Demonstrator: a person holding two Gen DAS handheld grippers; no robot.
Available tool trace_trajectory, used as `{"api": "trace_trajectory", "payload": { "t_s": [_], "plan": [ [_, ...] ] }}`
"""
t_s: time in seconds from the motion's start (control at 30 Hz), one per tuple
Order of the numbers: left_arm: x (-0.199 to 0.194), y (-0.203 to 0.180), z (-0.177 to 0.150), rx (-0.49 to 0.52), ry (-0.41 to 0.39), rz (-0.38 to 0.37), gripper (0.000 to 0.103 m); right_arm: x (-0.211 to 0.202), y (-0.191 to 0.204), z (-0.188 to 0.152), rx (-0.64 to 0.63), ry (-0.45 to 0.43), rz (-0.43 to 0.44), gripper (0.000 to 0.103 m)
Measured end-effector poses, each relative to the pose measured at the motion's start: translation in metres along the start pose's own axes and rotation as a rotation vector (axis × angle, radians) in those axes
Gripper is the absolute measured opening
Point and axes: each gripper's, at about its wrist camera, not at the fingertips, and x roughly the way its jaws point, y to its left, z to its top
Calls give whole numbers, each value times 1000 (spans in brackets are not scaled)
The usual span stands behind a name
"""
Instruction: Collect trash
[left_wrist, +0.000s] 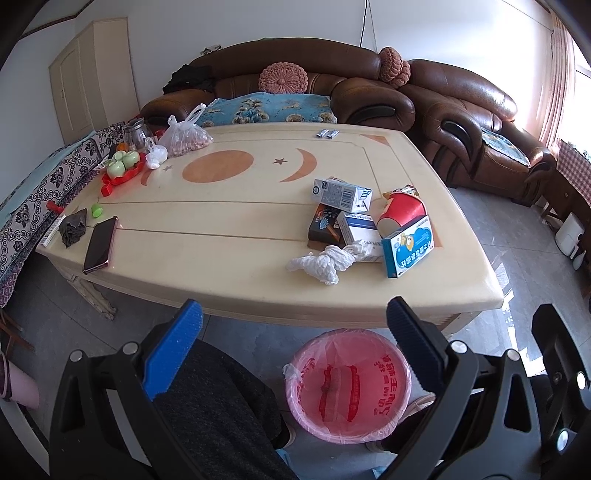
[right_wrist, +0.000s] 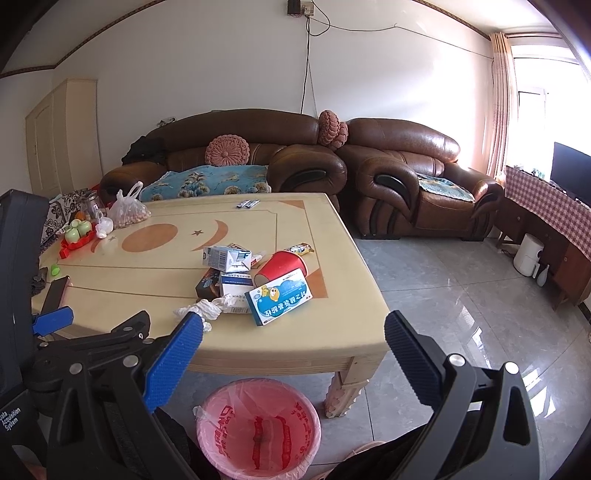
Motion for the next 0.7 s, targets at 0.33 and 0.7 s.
{"api": "trace_trajectory", "payload": {
  "t_s": [0.33, 0.7],
  "plan": [
    [0, 2, 0, -16, -19, -22, 98, 1, 0, 0, -1, 2, 14, 97],
    [19, 15, 1, 39, 100, -70, 98, 18, -5, 3, -73, 28, 130, 97]
  ]
}}
